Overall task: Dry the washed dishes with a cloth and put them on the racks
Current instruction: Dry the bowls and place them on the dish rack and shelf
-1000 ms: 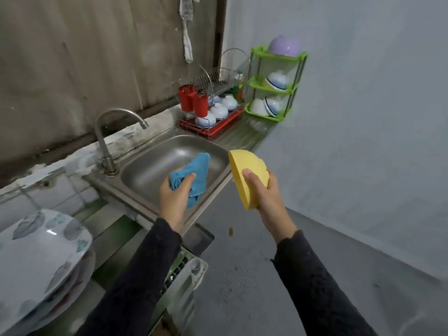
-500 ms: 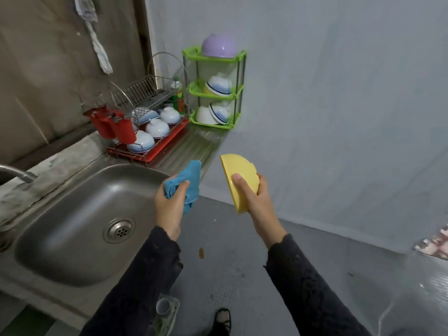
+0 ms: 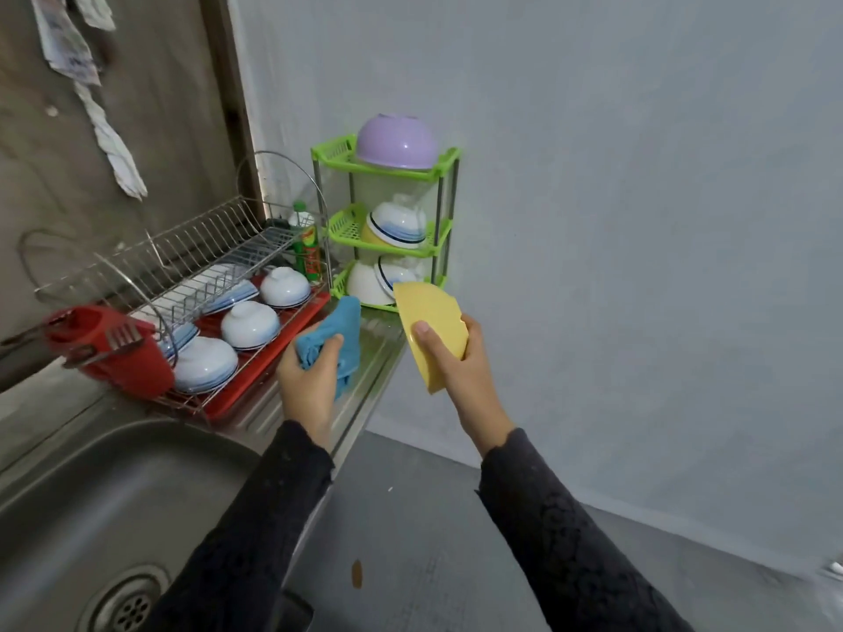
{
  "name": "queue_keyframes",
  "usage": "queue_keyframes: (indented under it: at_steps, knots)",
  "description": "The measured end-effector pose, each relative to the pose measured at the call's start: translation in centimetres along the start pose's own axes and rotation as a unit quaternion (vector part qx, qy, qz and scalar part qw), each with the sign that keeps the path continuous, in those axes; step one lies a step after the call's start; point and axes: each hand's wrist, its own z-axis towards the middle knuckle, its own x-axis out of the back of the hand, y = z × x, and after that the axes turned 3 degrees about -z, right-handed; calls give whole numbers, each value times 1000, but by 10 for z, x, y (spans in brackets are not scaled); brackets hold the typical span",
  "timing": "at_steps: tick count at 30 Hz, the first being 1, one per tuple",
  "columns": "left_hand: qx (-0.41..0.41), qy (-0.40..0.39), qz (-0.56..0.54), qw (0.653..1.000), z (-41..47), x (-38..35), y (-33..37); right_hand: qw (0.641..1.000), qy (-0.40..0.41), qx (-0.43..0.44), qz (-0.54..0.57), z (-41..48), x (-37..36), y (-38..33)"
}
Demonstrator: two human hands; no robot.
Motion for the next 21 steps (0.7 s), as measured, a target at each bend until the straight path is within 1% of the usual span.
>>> queue_keyframes:
  at_steps: [4, 8, 12, 16, 21]
  knots:
    - [2, 0, 3, 1000, 33, -22, -12, 1000, -4, -9, -6, 50, -5, 11]
    - [8, 25, 1, 1000, 68, -41, -23, 1000, -13, -9, -11, 98, -14, 27]
    - [-10, 44, -4, 999, 108, -66, -29, 1000, -21, 6, -6, 155, -29, 31]
    - [-31, 70, -3, 997, 153, -97, -28, 997, -22, 70, -13, 214, -41, 19]
    - [-57, 100, 0, 993, 197, -126, -25, 981, -6, 165, -105, 278, -58, 5]
